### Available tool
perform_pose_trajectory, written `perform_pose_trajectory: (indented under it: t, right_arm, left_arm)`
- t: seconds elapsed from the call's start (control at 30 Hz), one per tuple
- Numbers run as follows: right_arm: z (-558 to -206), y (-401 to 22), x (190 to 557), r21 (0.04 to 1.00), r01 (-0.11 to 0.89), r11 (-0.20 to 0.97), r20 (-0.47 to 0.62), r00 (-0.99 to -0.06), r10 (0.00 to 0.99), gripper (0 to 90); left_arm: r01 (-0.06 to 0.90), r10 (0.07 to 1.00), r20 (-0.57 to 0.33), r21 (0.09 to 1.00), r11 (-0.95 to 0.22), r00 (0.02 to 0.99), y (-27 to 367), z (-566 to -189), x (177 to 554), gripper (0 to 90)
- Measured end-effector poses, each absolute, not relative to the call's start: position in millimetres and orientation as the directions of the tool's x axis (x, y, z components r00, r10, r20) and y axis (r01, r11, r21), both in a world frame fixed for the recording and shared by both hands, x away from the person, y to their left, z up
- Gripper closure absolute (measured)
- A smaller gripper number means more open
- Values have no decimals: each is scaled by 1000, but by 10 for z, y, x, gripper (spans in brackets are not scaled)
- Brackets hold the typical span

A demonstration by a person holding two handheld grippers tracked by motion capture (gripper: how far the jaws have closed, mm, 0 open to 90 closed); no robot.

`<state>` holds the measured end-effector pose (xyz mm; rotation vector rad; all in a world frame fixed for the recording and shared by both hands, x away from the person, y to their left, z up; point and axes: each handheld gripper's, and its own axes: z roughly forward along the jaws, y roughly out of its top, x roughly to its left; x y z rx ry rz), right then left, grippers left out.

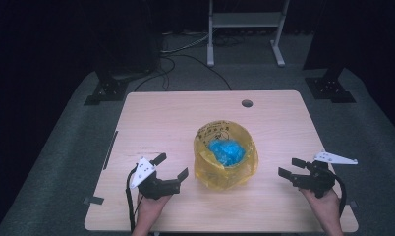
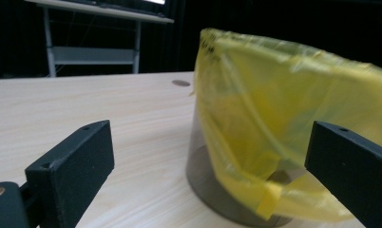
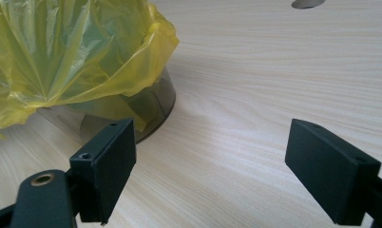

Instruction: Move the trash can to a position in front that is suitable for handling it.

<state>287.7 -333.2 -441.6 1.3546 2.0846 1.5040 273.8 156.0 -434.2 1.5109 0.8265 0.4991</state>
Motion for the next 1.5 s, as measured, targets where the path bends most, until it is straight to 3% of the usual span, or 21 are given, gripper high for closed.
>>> perform_pose_trajectory:
  t: [0.47, 1.07, 1.3, 1.5]
  right_arm:
    - [-4444, -3342, 2863, 842, 539, 34, 314, -539, 782, 166]
    - [-4403, -3418, 2844, 849, 529, 21, 310, -529, 790, 168]
    - [-4400, -3398, 2853, 846, 533, 22, 314, -532, 787, 168]
    - [-4381, -3377, 2858, 848, 530, 25, 312, -537, 784, 168]
  left_arm:
    - [186, 682, -168, 981, 47, 712, 1296, -4076, 2868, 34]
    - [289, 679, -259, 955, 71, 687, 1142, -3996, 3171, 78]
    - [364, 676, -325, 927, 90, 661, 1136, -3977, 3265, 144]
    - [409, 660, -355, 909, 80, 662, 1110, -3968, 3336, 273]
